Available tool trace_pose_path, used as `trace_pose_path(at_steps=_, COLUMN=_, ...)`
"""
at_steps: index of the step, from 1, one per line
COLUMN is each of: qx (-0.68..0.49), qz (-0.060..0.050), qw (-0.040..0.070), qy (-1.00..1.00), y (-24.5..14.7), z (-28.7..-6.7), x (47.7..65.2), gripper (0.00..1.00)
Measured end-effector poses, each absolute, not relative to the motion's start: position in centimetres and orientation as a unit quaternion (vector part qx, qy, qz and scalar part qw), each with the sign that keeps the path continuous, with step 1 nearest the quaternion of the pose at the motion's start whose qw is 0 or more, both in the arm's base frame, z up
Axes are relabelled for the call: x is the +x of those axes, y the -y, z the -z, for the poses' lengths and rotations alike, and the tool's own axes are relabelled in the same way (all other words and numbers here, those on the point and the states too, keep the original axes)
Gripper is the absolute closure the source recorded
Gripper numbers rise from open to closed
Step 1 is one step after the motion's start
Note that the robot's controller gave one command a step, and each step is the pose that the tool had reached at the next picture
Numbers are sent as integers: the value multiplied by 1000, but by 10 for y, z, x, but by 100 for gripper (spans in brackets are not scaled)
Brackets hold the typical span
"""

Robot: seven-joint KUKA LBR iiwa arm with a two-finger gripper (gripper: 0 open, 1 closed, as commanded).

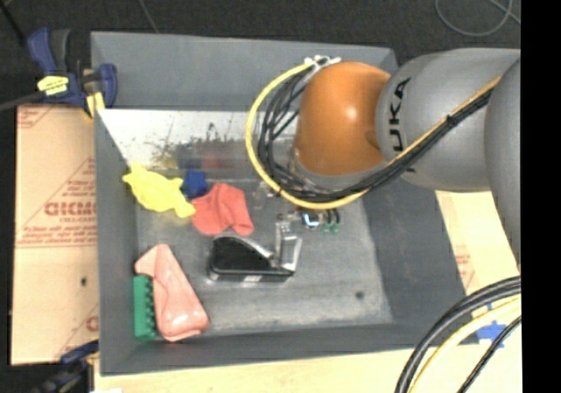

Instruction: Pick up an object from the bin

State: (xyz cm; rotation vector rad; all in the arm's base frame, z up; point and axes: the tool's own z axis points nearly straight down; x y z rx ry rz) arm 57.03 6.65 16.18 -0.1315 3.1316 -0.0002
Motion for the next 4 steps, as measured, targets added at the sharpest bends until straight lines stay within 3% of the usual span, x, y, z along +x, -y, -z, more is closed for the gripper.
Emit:
trace_pose_path(at_steps=1, qx=-27, qz=-1, qw=4, qy=-1000, y=-86, z=-96, x=551, gripper=0)
trace_pose_path(at_steps=2, qx=-184, qz=0, qw=3, qy=-983, y=-83, z=-71, x=564, gripper=100)
trace_pose_path(at_steps=3, qx=-183, qz=0, qw=3, qy=-983, y=-83, z=-71, x=564, gripper=100)
trace_pose_path(at_steps=4, qx=-192, qz=0, qw=3, qy=-981, y=-83, z=-226, x=578, gripper=100)
